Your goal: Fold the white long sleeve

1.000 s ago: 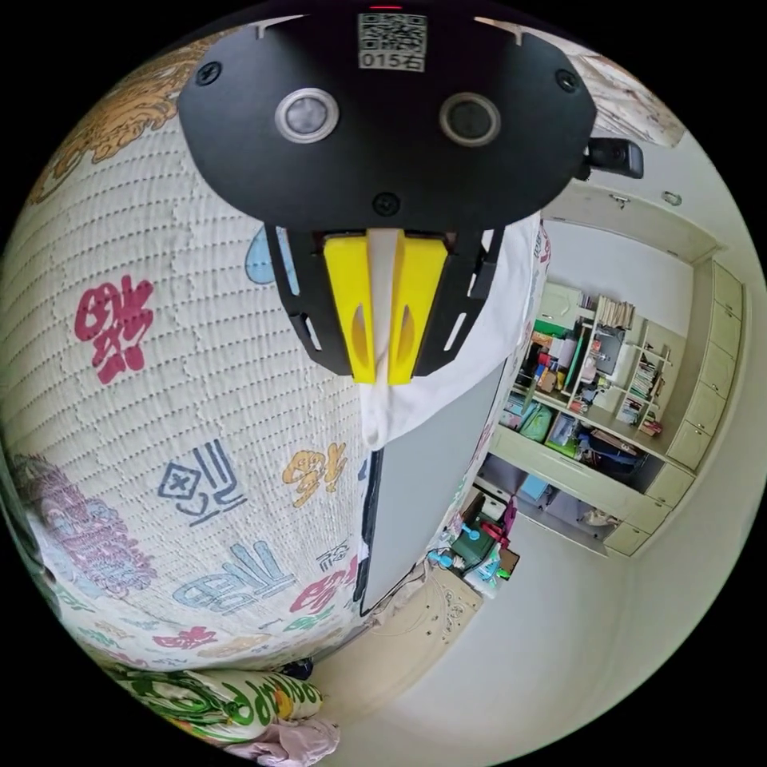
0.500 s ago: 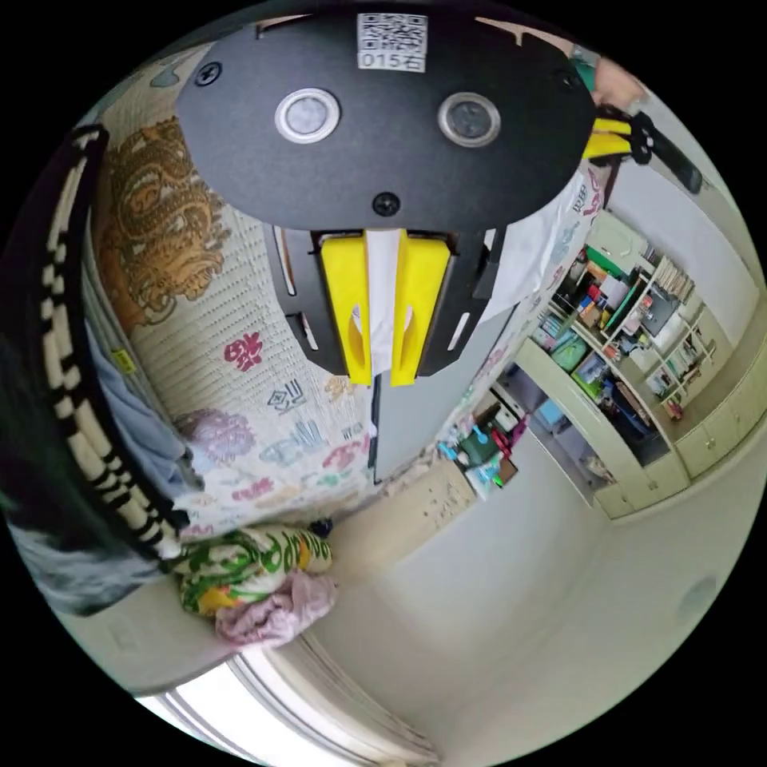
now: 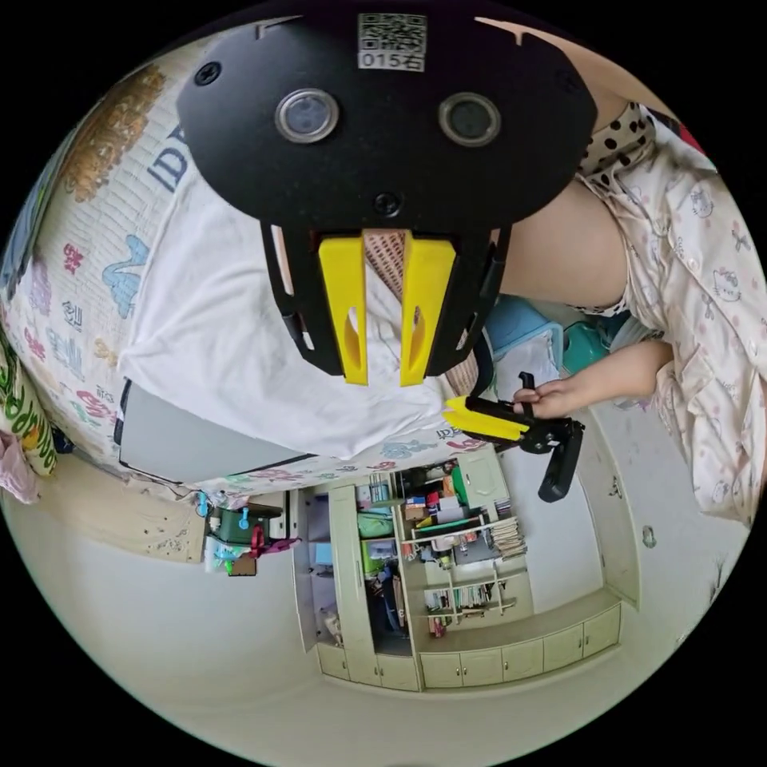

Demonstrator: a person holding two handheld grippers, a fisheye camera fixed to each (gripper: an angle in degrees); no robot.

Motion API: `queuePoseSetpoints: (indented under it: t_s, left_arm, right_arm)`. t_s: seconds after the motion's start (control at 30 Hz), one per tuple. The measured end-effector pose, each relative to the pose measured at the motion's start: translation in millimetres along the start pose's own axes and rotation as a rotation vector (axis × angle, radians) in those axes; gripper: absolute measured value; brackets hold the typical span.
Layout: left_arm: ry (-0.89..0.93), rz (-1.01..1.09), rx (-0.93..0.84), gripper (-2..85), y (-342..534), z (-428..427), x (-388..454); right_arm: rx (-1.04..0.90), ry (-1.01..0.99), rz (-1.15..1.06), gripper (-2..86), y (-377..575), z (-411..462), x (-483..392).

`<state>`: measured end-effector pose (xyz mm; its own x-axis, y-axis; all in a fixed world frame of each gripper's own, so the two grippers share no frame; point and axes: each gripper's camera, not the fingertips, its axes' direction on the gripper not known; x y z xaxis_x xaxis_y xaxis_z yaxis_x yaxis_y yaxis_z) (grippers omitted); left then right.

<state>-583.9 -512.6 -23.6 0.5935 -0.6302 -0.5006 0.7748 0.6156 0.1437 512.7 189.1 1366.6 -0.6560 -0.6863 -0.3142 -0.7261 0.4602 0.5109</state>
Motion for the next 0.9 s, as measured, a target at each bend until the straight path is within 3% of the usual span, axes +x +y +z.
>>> queuePoseSetpoints:
  t_s: [0.23,0.33,0.5,0.63,0.9]
  left_arm:
    - [0.064,-0.009,-0.058,9.0,-19,12,-42]
    - [0.051,-0.019,-0.086,10.0,-27,27,-52]
    - [0.047,-0.034,-0.107,9.7,-40,55,-60]
    - [0.032,-0.021,-0.201,8.1,-42,83,-67]
    - [0.022,-0.039,-0.177,5.9,-36,92,-82]
  right_arm:
    - [-0.157,0.111,-0.070,9.7,127,35,-44]
    - [-0.183,0.070,-0.061,9.4,166,49,-46]
    - [-0.299,0.091,-0.090,3.3,219,67,-52]
    - [-0.356,-0.033,-0.047,0.6,267,60,-32]
    - [-0.160,0.068,-0.126,6.8,344,37,-53]
